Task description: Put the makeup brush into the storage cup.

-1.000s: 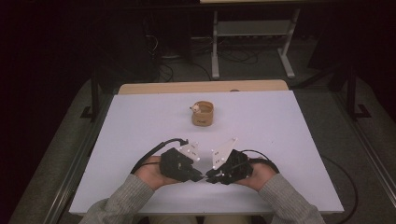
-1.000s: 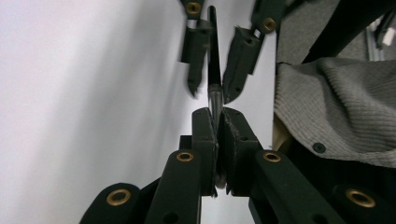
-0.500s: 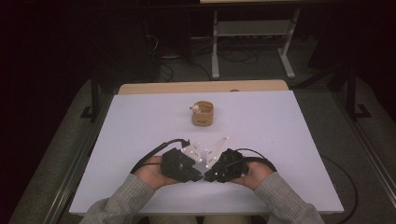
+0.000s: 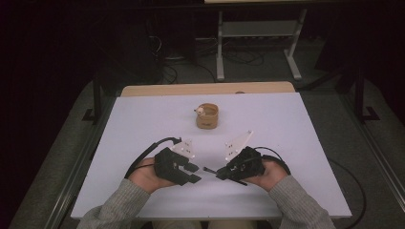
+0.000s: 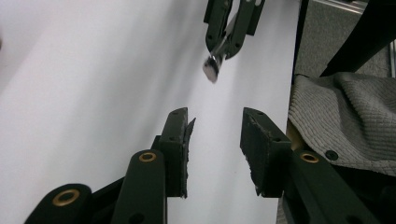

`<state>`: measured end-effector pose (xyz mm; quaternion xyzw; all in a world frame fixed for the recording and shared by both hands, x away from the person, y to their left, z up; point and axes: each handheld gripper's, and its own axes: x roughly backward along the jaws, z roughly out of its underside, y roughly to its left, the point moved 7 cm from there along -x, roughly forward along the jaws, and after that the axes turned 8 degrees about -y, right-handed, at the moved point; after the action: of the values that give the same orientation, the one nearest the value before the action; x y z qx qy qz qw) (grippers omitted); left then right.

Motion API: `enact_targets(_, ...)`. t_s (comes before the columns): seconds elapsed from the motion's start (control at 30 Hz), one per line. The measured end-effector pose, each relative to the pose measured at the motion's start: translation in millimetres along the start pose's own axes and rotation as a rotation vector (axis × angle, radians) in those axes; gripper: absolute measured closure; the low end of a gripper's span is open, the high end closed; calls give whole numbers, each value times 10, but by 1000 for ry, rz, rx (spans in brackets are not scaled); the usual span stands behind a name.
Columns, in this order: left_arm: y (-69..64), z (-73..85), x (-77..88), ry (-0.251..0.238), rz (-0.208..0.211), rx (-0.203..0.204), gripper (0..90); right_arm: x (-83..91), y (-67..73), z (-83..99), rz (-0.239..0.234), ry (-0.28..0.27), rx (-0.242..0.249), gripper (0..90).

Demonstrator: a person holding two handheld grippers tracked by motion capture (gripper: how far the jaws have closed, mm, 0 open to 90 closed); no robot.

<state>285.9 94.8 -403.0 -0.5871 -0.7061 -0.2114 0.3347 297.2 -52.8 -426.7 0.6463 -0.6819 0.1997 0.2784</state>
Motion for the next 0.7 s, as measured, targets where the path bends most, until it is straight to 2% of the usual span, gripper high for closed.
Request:
enact_targets(0.07,1,15,-14,-6,-5,2,618,7,-8,-8,0,-9,-1,827)
enact_targets(0.27,-11,-5,-41,-41,22,19,600,-12,-7,-23,8,-10,10,826)
enact_targets(0.43,-21,-81,-59,-48,36,14,606,-75,43,-57,7,4,55,825)
enact_targets(0.7,-33,-114,-120,-28,65,-1,702,-132,112,-127,3,-15,123,825)
